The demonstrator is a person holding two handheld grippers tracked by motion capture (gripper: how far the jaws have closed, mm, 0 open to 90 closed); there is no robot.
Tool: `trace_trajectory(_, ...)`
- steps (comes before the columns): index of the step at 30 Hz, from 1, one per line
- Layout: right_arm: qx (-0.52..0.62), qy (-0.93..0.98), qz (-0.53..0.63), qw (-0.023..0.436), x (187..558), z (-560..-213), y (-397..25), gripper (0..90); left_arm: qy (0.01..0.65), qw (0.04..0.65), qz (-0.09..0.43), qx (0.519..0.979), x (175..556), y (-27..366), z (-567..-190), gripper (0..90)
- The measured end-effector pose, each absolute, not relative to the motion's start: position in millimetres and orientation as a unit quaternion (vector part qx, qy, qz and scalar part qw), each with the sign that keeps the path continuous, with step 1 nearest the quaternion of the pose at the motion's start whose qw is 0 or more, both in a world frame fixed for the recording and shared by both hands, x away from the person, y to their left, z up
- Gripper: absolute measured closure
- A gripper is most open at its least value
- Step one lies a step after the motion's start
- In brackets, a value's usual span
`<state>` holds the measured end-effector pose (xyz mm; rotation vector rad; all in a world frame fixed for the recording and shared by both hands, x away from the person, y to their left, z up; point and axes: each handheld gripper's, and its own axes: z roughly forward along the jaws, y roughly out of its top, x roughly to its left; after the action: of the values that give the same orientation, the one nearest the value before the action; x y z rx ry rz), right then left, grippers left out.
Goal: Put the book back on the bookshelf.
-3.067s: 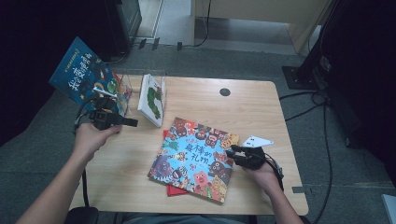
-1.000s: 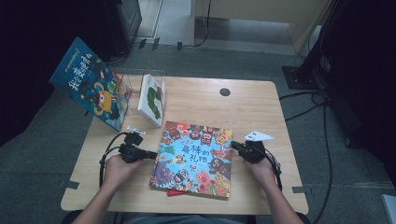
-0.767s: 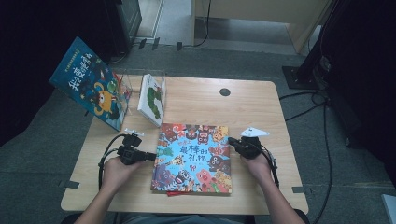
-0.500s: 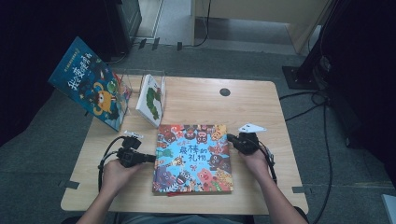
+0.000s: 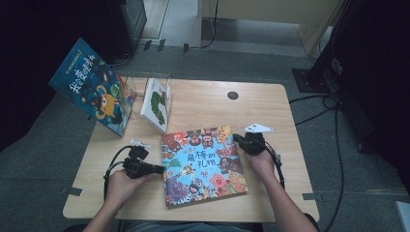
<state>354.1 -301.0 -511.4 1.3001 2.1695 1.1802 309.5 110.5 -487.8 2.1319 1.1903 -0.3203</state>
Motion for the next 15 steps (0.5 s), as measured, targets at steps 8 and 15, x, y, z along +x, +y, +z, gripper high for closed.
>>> trace_trajectory(8,0.456,0.763,0.426,0.172,337,-507,-307,90.0,0.475,0.338,-0.089,0.807,333,124,-482,90.0)
trace_trajectory(15,0.456,0.758,0.435,0.17,307,-503,-313,90.0,0.474,0.338,-0.083,0.808,351,128,-480,90.0)
